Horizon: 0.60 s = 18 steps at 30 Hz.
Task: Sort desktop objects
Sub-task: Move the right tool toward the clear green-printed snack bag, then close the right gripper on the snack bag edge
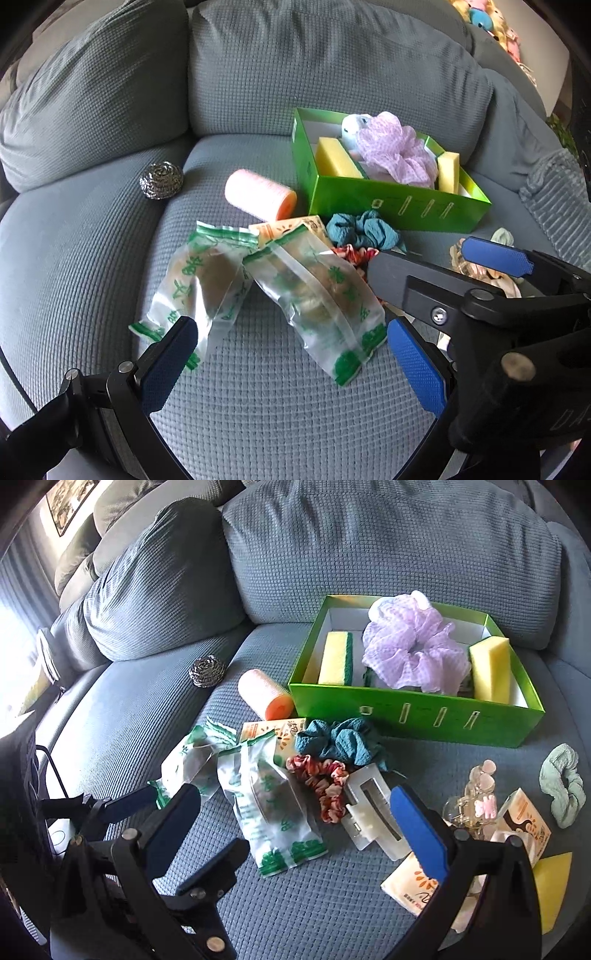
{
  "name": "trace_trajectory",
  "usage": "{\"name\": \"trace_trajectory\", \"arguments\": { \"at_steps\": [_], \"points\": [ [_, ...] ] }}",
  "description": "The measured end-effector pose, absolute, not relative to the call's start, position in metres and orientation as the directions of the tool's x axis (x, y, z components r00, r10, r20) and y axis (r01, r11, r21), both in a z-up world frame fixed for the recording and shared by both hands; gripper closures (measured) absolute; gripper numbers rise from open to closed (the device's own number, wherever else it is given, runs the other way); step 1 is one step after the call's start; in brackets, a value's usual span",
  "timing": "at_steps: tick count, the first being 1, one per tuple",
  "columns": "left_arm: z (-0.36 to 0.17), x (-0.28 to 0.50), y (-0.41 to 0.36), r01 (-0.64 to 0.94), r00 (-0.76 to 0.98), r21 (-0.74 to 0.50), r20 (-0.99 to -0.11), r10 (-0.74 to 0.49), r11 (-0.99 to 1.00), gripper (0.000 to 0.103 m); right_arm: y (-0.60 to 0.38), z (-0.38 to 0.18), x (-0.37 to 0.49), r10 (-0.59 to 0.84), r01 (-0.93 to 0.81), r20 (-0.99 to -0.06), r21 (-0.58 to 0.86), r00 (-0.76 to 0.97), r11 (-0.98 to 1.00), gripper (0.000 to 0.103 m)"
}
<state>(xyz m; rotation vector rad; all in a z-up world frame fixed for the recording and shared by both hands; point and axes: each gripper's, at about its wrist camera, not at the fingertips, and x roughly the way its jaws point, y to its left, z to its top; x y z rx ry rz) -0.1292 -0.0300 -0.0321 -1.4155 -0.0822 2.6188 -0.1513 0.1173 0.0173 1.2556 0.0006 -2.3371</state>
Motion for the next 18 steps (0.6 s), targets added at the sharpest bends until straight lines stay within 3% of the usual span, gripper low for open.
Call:
{"name": "trace_trajectory", "arguments": {
  "at_steps": [18],
  "points": [
    [-0.045, -0.128, -0.030, -0.118, -0.519, -0.192, -0.824, 0.225, -0.974, 0.001, 0.108, 0.000, -0.155, -0.442, 0.437, -0.802, 0.256, -0.403, -0.862, 0.002]
  ]
}}
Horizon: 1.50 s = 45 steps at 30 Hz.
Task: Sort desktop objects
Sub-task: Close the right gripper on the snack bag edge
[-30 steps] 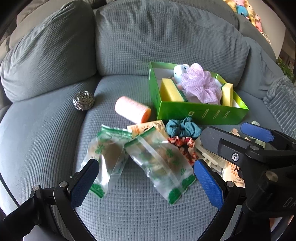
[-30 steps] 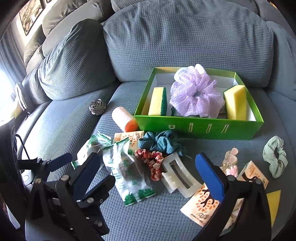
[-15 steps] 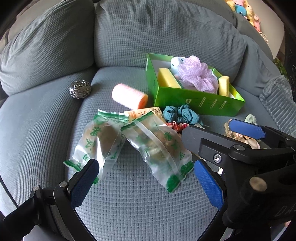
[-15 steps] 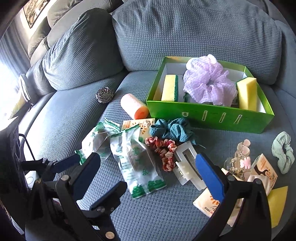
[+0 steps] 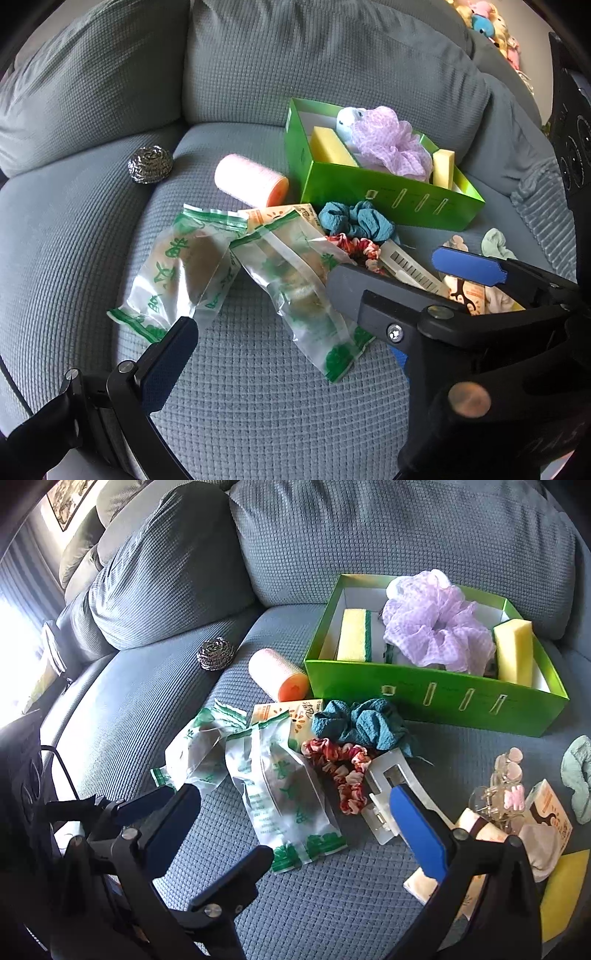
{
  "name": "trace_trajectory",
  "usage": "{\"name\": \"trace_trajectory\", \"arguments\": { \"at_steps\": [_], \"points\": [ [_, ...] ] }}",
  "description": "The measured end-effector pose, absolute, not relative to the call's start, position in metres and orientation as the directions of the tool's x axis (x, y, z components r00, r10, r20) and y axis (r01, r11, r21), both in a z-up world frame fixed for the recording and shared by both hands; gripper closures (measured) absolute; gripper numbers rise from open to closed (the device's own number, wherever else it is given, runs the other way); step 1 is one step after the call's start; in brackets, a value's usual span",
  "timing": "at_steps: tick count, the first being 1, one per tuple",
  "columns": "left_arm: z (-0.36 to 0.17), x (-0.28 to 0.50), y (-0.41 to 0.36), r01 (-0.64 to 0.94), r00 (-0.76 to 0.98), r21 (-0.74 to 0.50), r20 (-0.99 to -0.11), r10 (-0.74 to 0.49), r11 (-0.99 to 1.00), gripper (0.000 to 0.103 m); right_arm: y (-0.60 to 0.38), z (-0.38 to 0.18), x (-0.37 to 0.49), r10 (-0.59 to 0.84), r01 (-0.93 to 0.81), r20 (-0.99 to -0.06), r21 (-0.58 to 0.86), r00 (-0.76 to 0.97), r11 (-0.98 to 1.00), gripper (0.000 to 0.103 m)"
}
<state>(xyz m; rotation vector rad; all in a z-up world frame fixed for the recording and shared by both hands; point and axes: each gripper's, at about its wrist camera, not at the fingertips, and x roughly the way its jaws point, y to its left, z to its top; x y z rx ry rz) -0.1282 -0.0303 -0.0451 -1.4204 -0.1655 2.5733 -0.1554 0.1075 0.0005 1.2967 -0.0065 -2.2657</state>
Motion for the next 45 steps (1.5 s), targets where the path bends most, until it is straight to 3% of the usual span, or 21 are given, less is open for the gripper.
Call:
{"name": "trace_trajectory", "arguments": {
  "at_steps": [19, 22, 26, 32, 37, 45],
  "points": [
    [-0.064, -0.141, -0.030, -0.115, -0.483, -0.239, -0.834, 0.265, -0.964, 0.001, 0.099, -0.020, -0.168, -0.450, 0.440, -0.822, 0.281, -0.348, -0.853, 0.008],
    [-0.066, -0.142, -0.031, -0.109, -0.481, -0.237, -0.838, 0.260, -0.965, 0.002, 0.097, -0.020, -0.170, -0.454, 0.443, -0.823, 0.285, -0.342, -0.850, 0.013],
    [-0.070, -0.146, -0.028, -0.123, -0.461, -0.230, -0.848, 0.260, -0.965, 0.018, 0.091, -0.030, -0.174, -0.453, 0.443, -0.842, 0.301, -0.292, -0.845, 0.029],
    [-0.077, -0.150, -0.027, -0.128, -0.436, -0.254, -0.853, 0.285, -0.959, 0.028, 0.088, -0.043, -0.178, -0.465, 0.432, -0.853, 0.337, -0.235, -0.837, 0.041],
    [-0.078, -0.152, -0.025, -0.139, -0.434, -0.266, -0.850, 0.300, -0.954, 0.032, 0.089, -0.045, -0.179, -0.463, 0.434, -0.854, 0.334, -0.236, -0.837, 0.043],
    [-0.081, -0.154, -0.022, -0.149, -0.419, -0.317, -0.838, 0.351, -0.936, 0.053, 0.092, -0.046, -0.180, -0.482, 0.434, -0.846, 0.354, -0.229, -0.828, 0.052]
  ]
}}
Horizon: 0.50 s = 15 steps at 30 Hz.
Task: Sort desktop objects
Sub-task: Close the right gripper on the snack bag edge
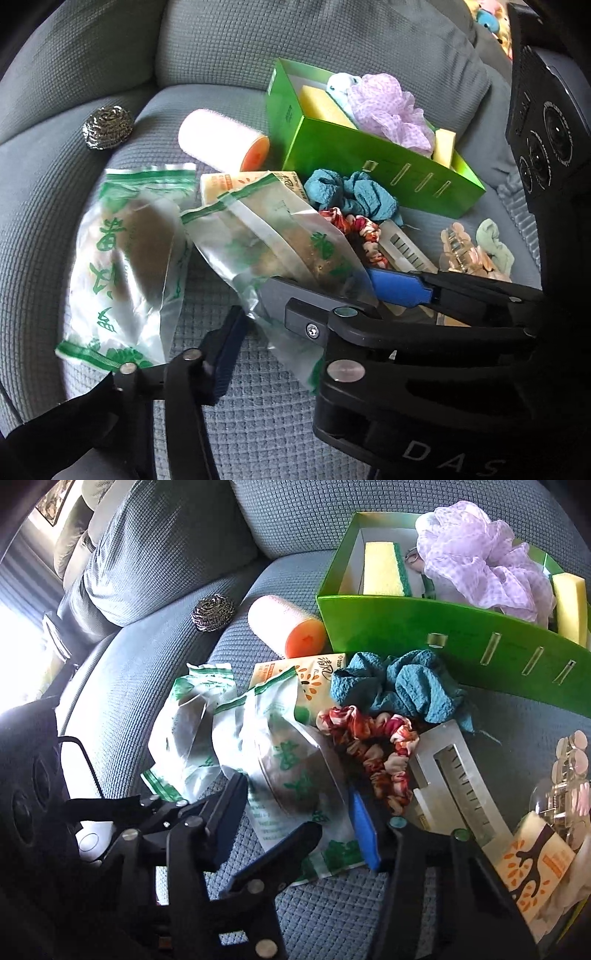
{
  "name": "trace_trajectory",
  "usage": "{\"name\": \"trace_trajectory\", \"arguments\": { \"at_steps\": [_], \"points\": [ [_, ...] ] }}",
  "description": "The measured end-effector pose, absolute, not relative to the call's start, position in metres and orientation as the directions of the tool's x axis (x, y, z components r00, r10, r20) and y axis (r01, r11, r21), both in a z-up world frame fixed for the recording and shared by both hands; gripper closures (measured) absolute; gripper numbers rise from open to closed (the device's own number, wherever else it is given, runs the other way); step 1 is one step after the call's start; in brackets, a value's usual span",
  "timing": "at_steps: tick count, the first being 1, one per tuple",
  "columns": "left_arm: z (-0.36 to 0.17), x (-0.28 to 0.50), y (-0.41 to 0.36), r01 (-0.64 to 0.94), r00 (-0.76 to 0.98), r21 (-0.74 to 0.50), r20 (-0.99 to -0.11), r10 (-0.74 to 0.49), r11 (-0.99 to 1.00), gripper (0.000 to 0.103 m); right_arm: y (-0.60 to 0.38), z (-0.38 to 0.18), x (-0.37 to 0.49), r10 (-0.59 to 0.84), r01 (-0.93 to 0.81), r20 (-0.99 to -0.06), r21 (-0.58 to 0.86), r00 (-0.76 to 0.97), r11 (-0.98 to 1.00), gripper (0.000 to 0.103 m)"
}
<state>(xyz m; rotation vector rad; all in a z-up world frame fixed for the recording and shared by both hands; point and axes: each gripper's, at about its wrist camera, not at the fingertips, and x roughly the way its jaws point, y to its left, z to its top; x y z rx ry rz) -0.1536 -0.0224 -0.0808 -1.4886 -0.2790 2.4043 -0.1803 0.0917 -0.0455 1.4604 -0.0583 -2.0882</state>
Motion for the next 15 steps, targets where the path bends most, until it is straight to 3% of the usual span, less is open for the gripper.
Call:
{"name": "trace_trajectory", "arguments": {
  "at_steps": [7, 10, 15],
  "points": [
    [-0.0831, -0.1557, -0.0259, -0.134, -0.417, -0.350, -0.829, 0.374, -0.927, 0.056, 0.0918, -0.0442, -0.1800, -0.494, 0.435, -0.839, 0.367, -0.226, -0.822, 0.056],
    [-0.0828, -0.1573, -0.0269, -0.136, -0.419, -0.343, -0.830, 0.368, -0.929, 0.057, 0.0923, -0.0433, -0.1802, -0.513, 0.440, -0.832, 0.388, -0.211, -0.810, 0.066],
    [-0.0787, -0.1575, -0.0260, -0.154, -0.433, -0.315, -0.830, 0.351, -0.936, 0.059, 0.0923, -0.0410, -0.1786, -0.509, 0.455, -0.832, 0.374, -0.220, -0.808, 0.071]
  ]
}}
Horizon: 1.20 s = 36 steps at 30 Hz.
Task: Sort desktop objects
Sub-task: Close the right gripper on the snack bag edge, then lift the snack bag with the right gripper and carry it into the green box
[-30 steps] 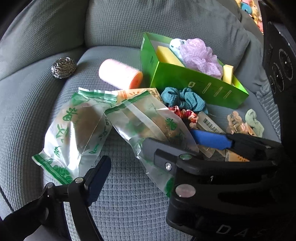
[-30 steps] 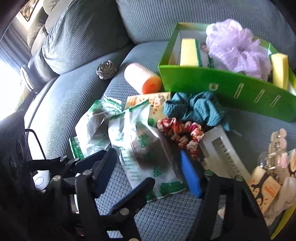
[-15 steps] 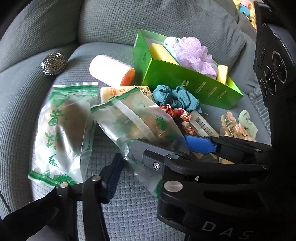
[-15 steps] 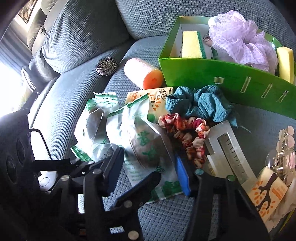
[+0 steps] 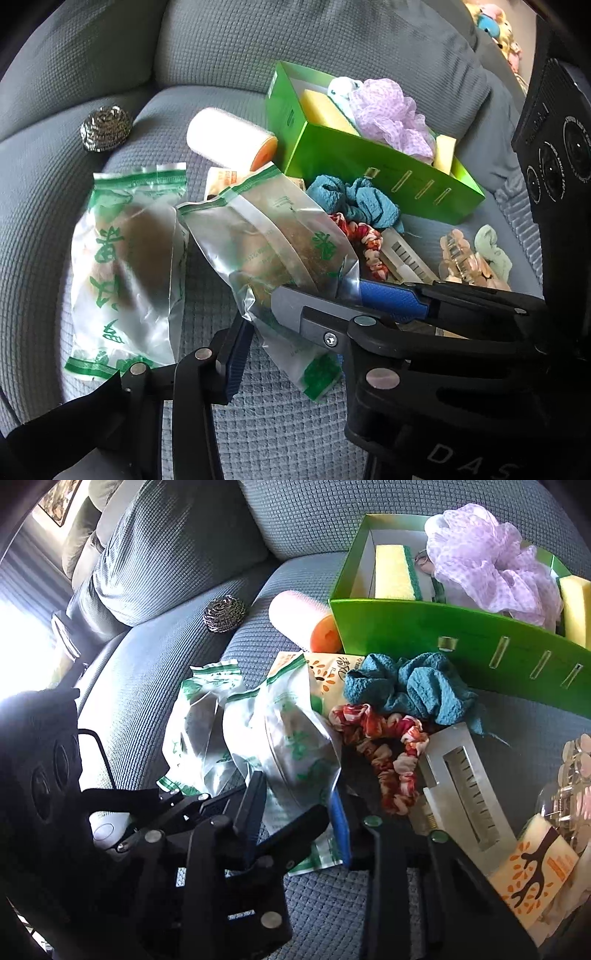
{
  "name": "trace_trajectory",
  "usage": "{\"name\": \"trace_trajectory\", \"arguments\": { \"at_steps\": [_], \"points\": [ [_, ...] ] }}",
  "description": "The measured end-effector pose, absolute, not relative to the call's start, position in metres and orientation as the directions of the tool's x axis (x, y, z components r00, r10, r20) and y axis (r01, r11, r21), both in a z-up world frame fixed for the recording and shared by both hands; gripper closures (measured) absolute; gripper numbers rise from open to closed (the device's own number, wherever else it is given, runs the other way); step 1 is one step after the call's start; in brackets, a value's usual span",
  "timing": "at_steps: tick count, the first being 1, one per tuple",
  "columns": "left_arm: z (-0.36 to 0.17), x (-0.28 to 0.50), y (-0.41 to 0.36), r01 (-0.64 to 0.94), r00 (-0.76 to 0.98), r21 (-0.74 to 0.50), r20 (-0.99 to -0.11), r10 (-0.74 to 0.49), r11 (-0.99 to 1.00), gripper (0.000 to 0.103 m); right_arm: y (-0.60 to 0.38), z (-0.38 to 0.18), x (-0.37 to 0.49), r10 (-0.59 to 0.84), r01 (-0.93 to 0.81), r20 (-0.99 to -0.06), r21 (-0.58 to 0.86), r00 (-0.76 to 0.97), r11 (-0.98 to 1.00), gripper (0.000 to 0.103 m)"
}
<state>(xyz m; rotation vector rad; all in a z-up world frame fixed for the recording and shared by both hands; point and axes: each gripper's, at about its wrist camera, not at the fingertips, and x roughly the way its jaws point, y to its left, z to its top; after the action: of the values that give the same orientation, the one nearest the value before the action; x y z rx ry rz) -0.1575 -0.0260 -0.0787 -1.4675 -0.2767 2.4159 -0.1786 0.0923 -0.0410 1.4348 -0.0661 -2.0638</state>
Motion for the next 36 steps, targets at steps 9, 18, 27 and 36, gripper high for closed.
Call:
{"name": "trace_trajectory", "arguments": {
  "at_steps": [9, 18, 27, 36],
  "points": [
    [-0.071, -0.155, -0.022, -0.182, -0.460, -0.277, -0.824, 0.331, -0.944, 0.060, 0.089, -0.036, -0.178, -0.521, 0.466, -0.821, 0.375, -0.235, -0.801, 0.077],
    [-0.050, -0.151, -0.021, -0.196, -0.496, -0.244, -0.811, 0.310, -0.950, 0.060, 0.083, -0.015, -0.177, -0.546, 0.482, -0.795, 0.381, -0.266, -0.789, 0.077],
    [-0.029, -0.152, -0.016, -0.220, -0.526, -0.210, -0.797, 0.297, -0.953, 0.060, 0.087, 0.005, -0.176, -0.564, 0.493, -0.768, 0.380, -0.303, -0.783, 0.077],
    [-0.010, -0.165, -0.002, -0.251, -0.548, -0.189, -0.781, 0.300, -0.950, 0.060, 0.096, 0.023, -0.186, -0.567, 0.489, -0.747, 0.372, -0.348, -0.789, 0.077]
  ]
}}
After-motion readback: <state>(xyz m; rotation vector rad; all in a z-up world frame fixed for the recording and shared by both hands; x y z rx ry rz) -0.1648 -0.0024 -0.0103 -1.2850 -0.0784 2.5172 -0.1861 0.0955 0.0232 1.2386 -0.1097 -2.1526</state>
